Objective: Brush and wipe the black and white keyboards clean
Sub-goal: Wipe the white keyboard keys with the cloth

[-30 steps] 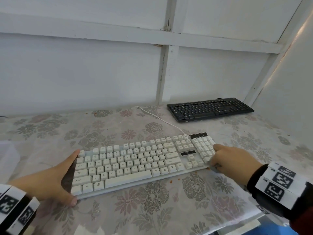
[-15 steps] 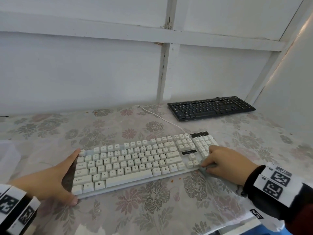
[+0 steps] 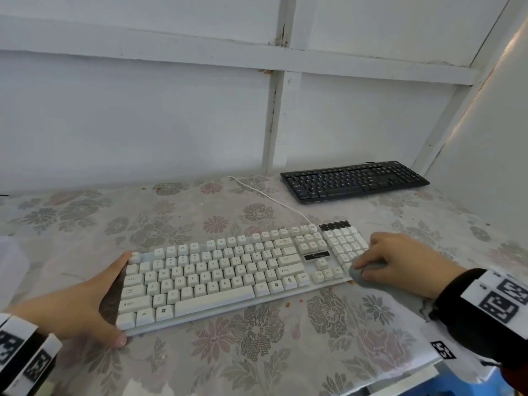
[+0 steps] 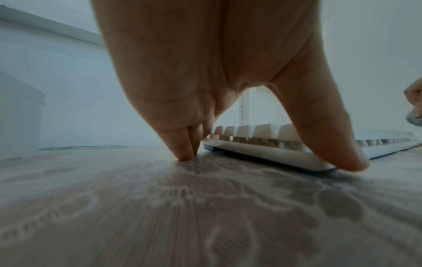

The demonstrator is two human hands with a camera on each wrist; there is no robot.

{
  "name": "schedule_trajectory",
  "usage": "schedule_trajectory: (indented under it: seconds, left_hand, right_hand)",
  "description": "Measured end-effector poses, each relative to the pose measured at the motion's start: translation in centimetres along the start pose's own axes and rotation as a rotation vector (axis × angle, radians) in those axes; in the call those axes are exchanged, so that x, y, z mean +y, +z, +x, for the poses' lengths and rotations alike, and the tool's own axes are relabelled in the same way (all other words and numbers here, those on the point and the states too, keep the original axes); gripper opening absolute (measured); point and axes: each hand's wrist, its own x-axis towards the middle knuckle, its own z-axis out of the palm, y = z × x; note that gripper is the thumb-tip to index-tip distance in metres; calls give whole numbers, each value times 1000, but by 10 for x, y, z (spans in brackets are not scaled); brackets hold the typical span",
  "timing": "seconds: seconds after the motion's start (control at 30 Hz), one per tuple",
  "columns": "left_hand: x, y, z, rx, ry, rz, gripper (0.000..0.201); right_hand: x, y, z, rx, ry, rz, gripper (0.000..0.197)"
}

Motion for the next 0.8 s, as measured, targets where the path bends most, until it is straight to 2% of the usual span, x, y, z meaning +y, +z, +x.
schedule_trajectory:
  seconds: [0.1, 0.3, 0.4, 0.47, 0.63, 0.8]
  left_hand:
    - [1, 0, -1, 8, -3, 1, 150]
    - [-3, 0, 0, 6, -5, 4, 149]
    - [-8, 2, 3, -1, 2, 5, 149]
    - [-6, 1, 3, 0, 1, 1, 150]
    - [-3, 1, 2, -2, -1, -1, 151]
    - [-12, 3, 7, 7, 14, 5, 150]
  right_hand:
    - [-8, 20, 5, -47, -62, -42, 22]
    - [-6, 31, 12, -85, -57, -137, 30]
    - [-5, 36, 12, -136, -16, -228, 36]
    - [0, 36, 10, -163, 24, -255, 32]
    - [8, 14, 3, -52, 32, -66, 32]
    - [-7, 33, 8, -83, -10, 108, 32]
